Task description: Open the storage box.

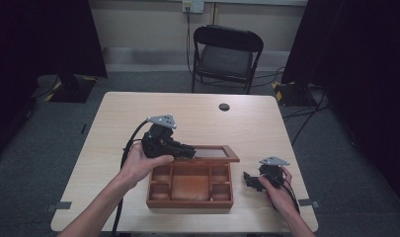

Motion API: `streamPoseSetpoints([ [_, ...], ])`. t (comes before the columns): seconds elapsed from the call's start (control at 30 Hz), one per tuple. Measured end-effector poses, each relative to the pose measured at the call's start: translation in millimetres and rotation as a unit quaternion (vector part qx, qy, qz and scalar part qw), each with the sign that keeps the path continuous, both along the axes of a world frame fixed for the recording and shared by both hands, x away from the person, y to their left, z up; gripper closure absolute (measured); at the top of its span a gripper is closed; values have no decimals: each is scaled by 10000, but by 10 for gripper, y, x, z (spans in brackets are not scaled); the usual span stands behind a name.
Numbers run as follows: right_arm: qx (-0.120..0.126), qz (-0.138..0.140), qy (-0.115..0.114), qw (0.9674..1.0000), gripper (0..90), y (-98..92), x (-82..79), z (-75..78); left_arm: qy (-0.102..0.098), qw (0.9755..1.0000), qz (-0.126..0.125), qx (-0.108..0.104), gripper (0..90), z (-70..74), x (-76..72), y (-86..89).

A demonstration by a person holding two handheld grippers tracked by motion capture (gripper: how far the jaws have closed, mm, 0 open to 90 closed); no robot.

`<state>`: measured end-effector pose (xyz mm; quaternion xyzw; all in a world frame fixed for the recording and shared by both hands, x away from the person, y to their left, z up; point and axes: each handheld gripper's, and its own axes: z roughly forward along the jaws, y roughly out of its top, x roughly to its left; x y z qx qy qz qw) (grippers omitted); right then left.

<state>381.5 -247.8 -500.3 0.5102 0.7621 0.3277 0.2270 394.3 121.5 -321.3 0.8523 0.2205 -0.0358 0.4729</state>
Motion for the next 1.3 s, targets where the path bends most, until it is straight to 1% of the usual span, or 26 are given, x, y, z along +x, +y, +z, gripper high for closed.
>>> streamPoseSetpoints([
  [0.07,0,0,-1,10000,108,0,0,0,-13,10000,10,36,814,17,8,2],
  [0.2,0,-1,-1,10000,109,0,0,0,-1,10000,-9,9,814,24,28,6],
  [0.27,1,-1,-1,10000,108,0,0,0,-6,10000,21,-13,814,28,29,4],
  [0.4,-1,0,-1,10000,109,0,0,0,-50,10000,33,3,815,47,47,7],
  [0.5,-1,0,-1,10000,109,0,0,0,-15,10000,29,-63,816,50,70,13],
  [0.57,0,0,-1,10000,109,0,0,0,-23,10000,11,-27,816,58,80,16],
  [0.87,0,-1,0,10000,108,0,0,0,-35,10000,-15,-32,817,72,99,6],
  [1.0,0,0,-1,10000,108,0,0,0,-63,10000,-8,24,819,88,112,-7],
  [1.2,1,-1,0,10000,108,0,0,0,-58,10000,27,8,820,96,125,-14],
  [1.27,0,0,0,10000,109,0,0,0,-74,9999,34,69,821,106,123,-17],
  [1.3,1,-1,0,10000,109,0,0,0,-76,9999,58,48,821,105,123,-21],
])
